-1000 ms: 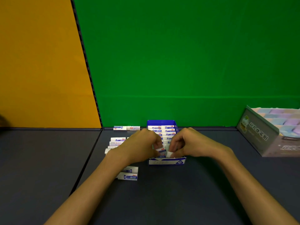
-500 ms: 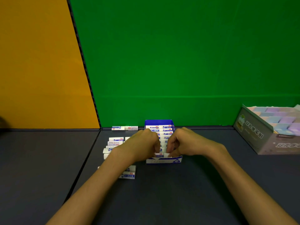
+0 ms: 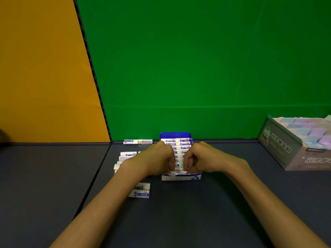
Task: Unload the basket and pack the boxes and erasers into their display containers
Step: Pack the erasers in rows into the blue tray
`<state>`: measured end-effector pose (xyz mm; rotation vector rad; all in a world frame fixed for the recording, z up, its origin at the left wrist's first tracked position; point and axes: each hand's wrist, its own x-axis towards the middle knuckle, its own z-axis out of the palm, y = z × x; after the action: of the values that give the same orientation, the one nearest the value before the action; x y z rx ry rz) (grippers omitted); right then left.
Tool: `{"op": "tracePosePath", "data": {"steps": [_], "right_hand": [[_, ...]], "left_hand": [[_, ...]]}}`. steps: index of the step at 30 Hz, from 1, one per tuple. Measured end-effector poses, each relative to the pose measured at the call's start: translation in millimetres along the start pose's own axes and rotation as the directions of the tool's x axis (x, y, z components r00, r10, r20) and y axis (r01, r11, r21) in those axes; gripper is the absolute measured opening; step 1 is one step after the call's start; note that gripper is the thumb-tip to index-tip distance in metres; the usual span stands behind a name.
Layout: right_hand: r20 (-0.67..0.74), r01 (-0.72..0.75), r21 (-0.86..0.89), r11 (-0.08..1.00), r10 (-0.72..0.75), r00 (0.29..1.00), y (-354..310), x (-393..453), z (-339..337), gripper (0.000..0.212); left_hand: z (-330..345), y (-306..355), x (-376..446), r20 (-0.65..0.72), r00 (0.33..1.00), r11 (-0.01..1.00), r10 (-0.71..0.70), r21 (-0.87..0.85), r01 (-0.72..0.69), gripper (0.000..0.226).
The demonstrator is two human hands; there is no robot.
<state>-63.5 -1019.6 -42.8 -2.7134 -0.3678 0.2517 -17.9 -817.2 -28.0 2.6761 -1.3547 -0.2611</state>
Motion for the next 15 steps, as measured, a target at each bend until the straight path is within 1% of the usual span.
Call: {"op": "tracePosePath", "data": {"steps": [3,5,9,11,15], "right_hand": [[0.011,0.001,-0.014,1.0,-0.001,1.0,0.2,0.2,-1.5,0.018],[0.017,0.004,-0.018,1.0,-0.003,1.0,0.2,0.6,-2.4,0.018],[0.014,0.002,-0.039,0.999,-0.002,1.0,-1.3,2.9,-1.9,0.016],[0.019,0.0,-0.049,0.999,0.001,1.0,-1.4,4.5,-0.8,0.016],[0.021,0.004,-0.042,0.999,-0.003,1.0,-1.1,5.1,-0.5,0.014]], "left_hand": [[-0.6,-0.3,0.3,0.009,1.0,1.0,-0.016,0.026,0.015,0.016],[-0.8,-1.1,-0.6,-0.019,0.999,0.998,-0.032,0.058,0.034,0.013],[-2.3,2.0,-2.5,-0.085,0.995,0.975,-0.045,0.215,0.062,0.014],[-2.6,3.2,-1.3,-0.077,0.996,0.967,-0.043,0.248,0.061,0.016],[-5.7,1.5,0.5,-0.046,0.997,0.962,-0.067,0.262,0.077,0.02]]}}
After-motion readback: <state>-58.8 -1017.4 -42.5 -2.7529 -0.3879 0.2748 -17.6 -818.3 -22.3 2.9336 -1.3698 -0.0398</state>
